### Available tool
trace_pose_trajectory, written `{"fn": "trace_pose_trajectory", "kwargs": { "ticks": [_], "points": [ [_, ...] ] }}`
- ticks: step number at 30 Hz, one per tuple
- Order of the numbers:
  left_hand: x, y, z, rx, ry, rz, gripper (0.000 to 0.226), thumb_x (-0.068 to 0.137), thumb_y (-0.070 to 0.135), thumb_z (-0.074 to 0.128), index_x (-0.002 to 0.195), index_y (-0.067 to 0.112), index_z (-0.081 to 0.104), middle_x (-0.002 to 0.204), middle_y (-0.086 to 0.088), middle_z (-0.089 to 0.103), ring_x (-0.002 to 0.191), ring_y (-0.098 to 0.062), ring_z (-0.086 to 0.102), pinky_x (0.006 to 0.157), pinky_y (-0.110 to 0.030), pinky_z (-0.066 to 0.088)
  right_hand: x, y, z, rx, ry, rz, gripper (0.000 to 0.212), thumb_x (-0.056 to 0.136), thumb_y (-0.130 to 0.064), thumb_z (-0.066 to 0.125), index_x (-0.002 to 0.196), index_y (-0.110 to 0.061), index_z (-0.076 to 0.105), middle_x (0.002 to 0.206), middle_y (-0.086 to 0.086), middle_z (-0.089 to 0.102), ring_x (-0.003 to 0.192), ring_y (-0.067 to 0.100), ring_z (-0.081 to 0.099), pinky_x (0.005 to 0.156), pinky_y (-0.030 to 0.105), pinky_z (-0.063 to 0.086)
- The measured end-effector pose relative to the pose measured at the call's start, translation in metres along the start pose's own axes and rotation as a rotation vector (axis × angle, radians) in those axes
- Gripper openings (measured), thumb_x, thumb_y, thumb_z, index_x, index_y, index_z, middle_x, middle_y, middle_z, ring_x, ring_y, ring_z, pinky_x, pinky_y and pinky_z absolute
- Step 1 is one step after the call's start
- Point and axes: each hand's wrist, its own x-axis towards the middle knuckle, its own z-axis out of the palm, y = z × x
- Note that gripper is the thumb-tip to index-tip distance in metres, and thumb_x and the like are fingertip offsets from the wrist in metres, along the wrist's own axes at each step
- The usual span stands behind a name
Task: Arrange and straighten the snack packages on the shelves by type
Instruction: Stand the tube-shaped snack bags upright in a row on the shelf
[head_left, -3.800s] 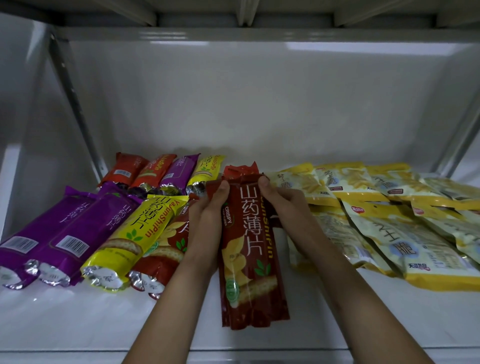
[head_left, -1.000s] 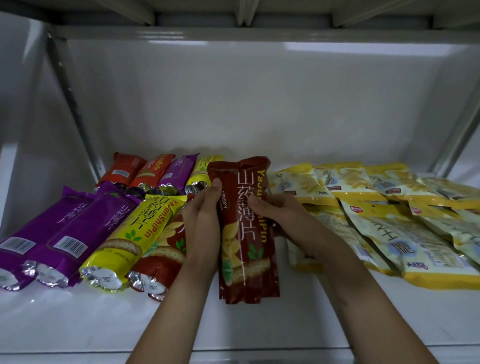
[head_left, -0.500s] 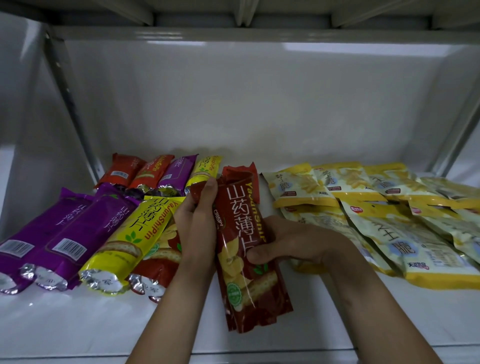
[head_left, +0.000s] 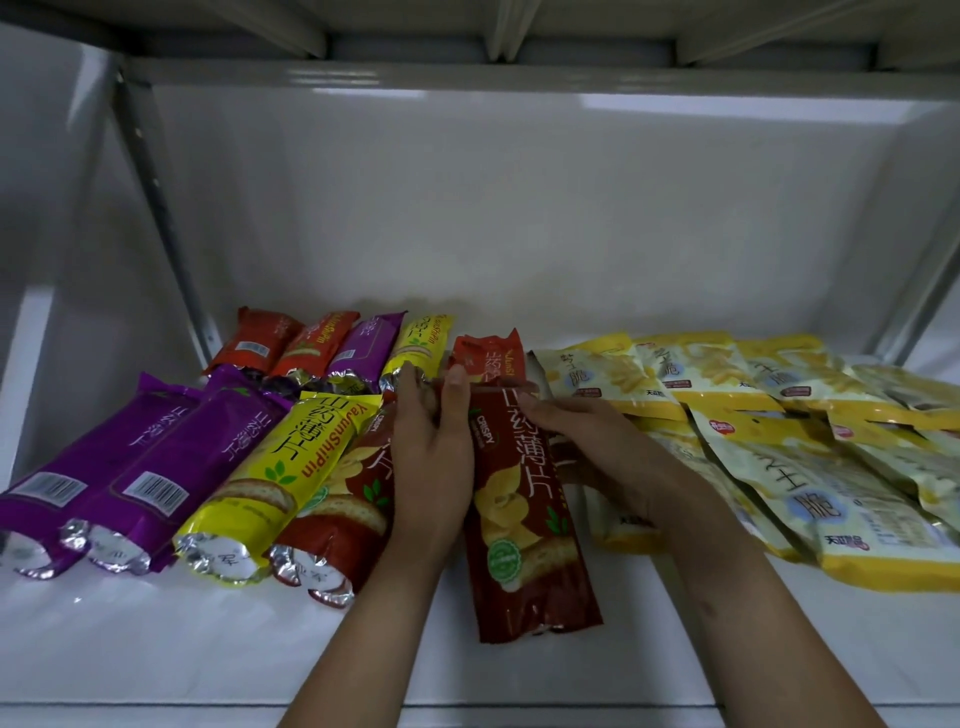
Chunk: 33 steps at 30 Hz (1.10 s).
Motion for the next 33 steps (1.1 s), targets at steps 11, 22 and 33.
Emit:
{"fn": "trace_pose_trajectory", "kwargs": {
  "ticks": [11,22,33],
  "points": [
    [-0.017,0.018,-0.026,0.326,-0.038,0.221,0.031,0.105,0.025,0.059,0.136,0.022,0.063,0.121,0.021,0.07,0.113,0.012,0.063,0.094,-0.018,0.053,0.003,0.009,0.001,-0.186,0.234,-0.088,0.062,0.086,-0.071,0.067,0.109,-0.014,0.073,0.101,0.004,0.079,0.093,0.022,0.077,0.093,0.047,0.062],
    [-0.025,0.035,-0.115,0.956,-0.121,0.113,0.014,0.097,0.045,0.057,0.094,0.032,0.062,0.078,0.013,0.071,0.083,-0.007,0.066,0.078,-0.039,0.055,-0.005,-0.001,0.026,-0.475,0.377,-0.353,0.021,0.101,-0.03,0.067,0.121,-0.024,0.069,0.117,-0.007,0.053,0.11,0.013,0.053,0.09,0.03,0.04],
    [-0.032,0.0,-0.119,1.079,-0.219,0.273,0.062,0.091,0.047,0.059,0.143,0.014,0.053,0.141,-0.006,0.056,0.13,-0.028,0.051,0.108,-0.037,0.044,-0.017,-0.01,0.085,-1.021,0.359,-0.559,0.052,0.103,-0.04,0.058,0.054,-0.034,0.042,0.053,-0.012,0.041,0.052,0.003,0.039,0.059,0.032,0.03]
  ]
}}
